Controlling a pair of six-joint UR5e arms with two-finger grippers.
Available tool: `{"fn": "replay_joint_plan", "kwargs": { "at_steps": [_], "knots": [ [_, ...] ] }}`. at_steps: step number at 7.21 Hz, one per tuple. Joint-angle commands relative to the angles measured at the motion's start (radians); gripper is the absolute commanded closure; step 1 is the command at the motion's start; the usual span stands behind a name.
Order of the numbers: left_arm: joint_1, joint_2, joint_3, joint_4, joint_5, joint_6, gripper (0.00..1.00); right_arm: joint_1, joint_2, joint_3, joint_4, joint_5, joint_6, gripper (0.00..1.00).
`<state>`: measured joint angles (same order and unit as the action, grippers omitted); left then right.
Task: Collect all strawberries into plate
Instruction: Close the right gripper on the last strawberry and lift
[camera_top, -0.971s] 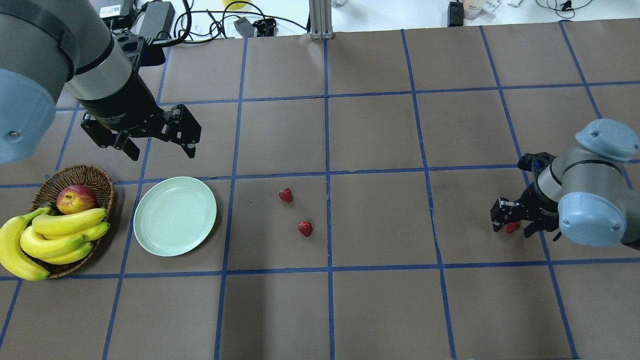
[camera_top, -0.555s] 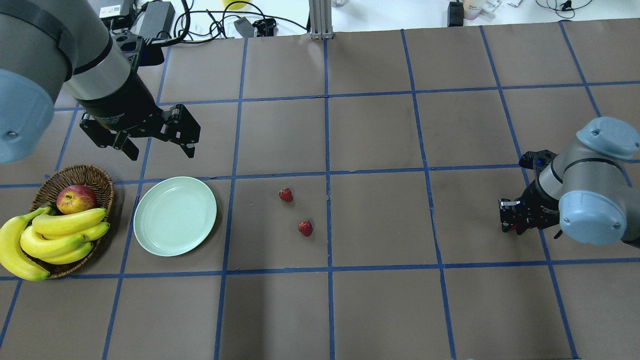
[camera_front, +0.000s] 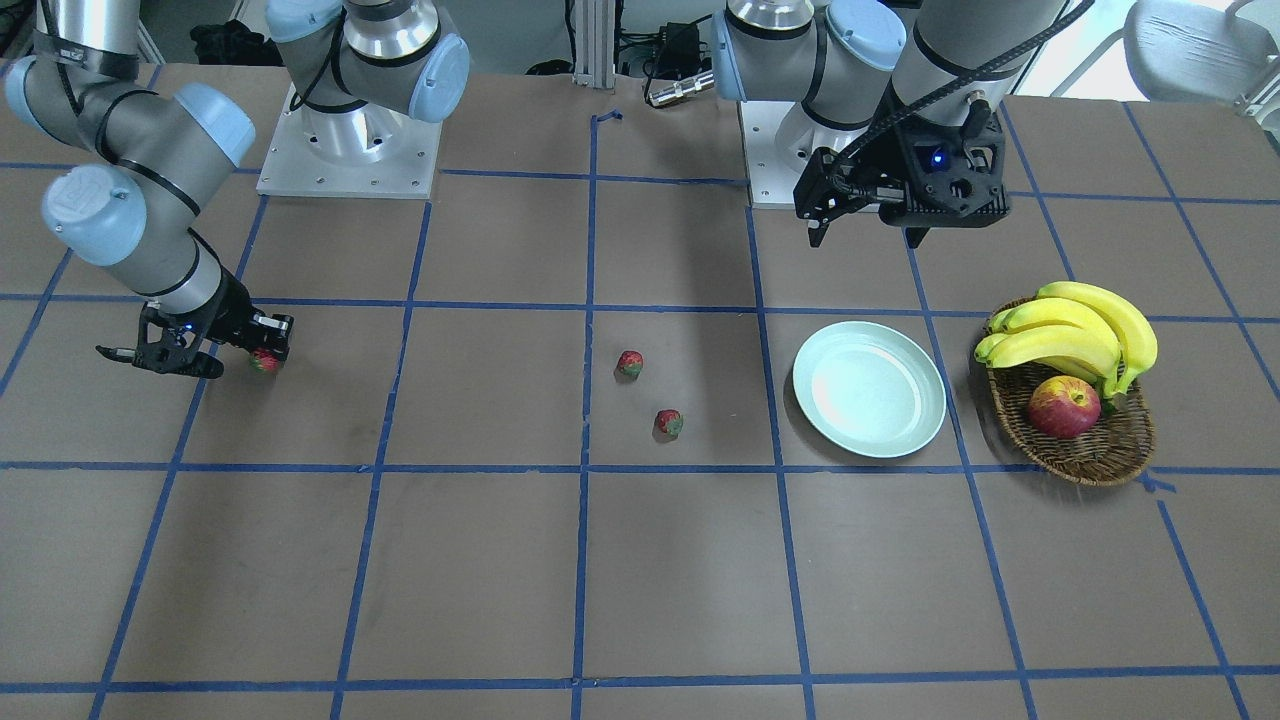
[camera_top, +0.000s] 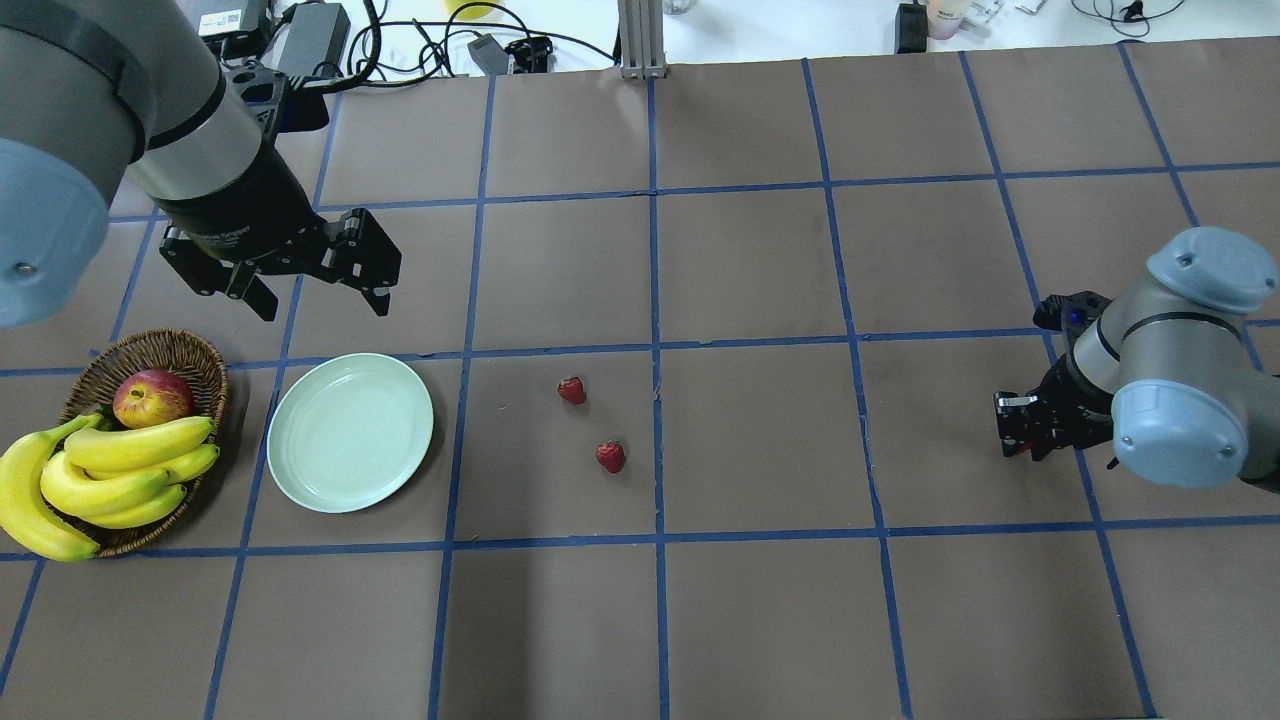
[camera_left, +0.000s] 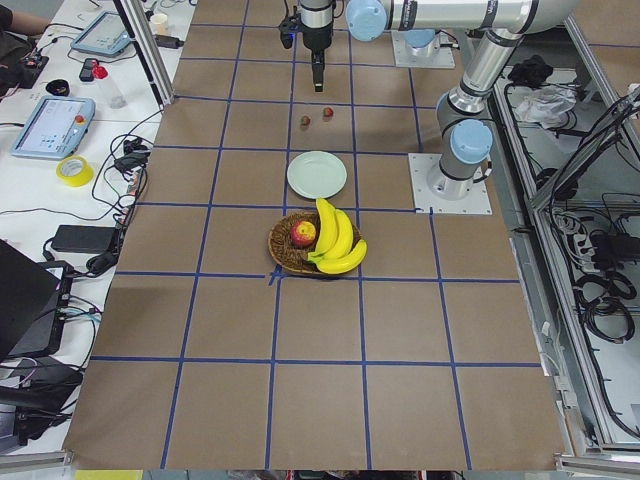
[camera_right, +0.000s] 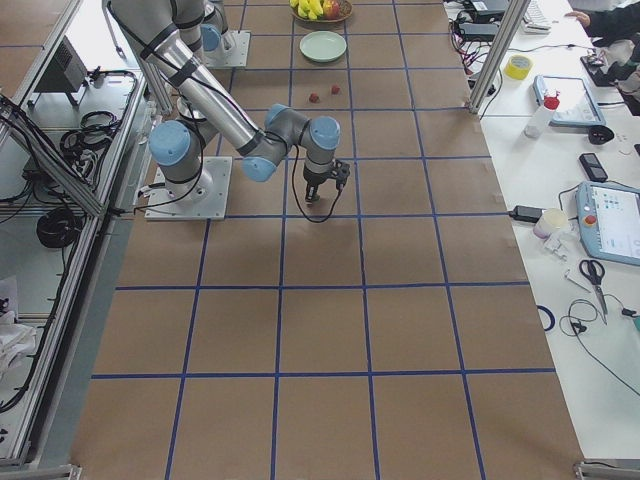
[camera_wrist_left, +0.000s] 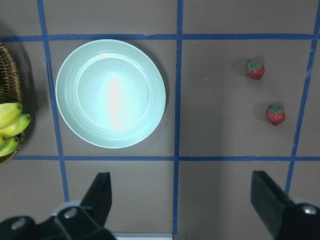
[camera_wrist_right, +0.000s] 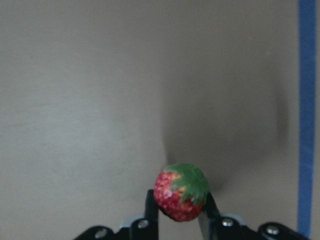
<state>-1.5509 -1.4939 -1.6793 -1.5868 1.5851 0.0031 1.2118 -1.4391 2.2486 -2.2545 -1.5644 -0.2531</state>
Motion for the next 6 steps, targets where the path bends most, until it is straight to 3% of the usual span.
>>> {"fn": "replay_joint_plan", "kwargs": {
  "at_steps": [1, 3, 5, 6],
  "knots": [
    [0.0, 0.0, 0.0, -0.001, -0.001, 0.0, 0.0, 0.297, 0.002, -0.087, 0.056, 0.006, 0.082, 0.96],
    [0.0, 0.0, 0.0, -0.001, -0.001, 0.0, 0.0, 0.629, 0.067, -0.203, 0.066, 0.007, 0.235, 0.96],
    [0.0, 0.0, 0.0, 0.001, -0.001, 0.0, 0.0, 0.812, 0.165, -0.324, 0.049, 0.109, 0.552, 0.96],
    [0.0, 0.0, 0.0, 0.001, -0.001, 0.0, 0.0, 0.868, 0.205, -0.407, 0.056, 0.113, 0.636, 0.96]
  ]
}}
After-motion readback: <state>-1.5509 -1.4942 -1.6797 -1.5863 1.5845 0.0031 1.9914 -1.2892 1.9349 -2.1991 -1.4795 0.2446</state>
